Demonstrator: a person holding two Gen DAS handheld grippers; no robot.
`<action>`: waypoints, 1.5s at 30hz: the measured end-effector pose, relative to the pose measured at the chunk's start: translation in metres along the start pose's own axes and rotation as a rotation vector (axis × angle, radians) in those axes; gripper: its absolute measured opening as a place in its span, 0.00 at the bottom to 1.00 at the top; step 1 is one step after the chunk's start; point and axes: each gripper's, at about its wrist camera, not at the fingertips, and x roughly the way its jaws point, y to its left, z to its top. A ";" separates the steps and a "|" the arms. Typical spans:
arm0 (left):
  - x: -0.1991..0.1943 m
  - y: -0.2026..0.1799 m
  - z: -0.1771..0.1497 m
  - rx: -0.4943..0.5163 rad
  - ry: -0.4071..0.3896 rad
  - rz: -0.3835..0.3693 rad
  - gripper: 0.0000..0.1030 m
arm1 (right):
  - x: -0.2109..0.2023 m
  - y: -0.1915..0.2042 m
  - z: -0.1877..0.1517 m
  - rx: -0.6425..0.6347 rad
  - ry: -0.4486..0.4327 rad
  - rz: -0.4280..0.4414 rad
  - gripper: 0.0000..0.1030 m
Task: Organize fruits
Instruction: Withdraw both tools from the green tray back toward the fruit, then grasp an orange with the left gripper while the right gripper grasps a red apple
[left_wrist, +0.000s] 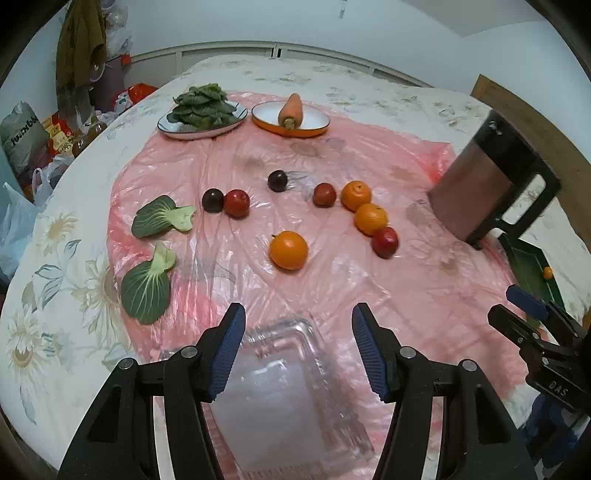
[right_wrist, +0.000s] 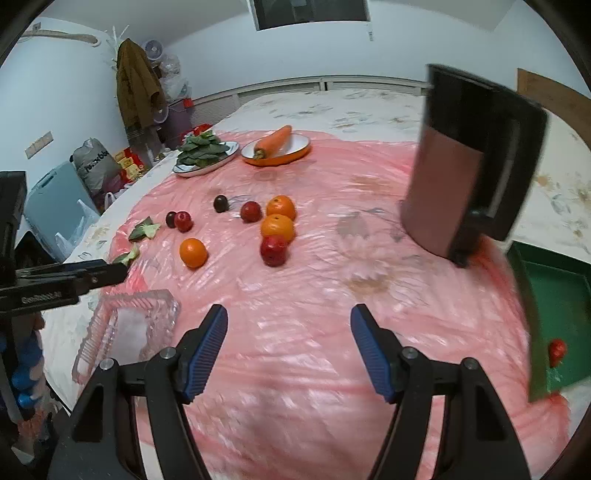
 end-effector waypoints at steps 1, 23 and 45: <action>0.005 0.002 0.003 -0.004 0.005 0.002 0.53 | 0.006 0.003 0.003 -0.001 0.002 0.009 1.00; 0.100 0.007 0.044 -0.022 0.092 0.048 0.53 | 0.127 0.001 0.045 0.104 0.112 0.086 0.69; 0.129 0.010 0.040 -0.007 0.124 0.070 0.37 | 0.170 -0.003 0.049 0.106 0.171 0.111 0.27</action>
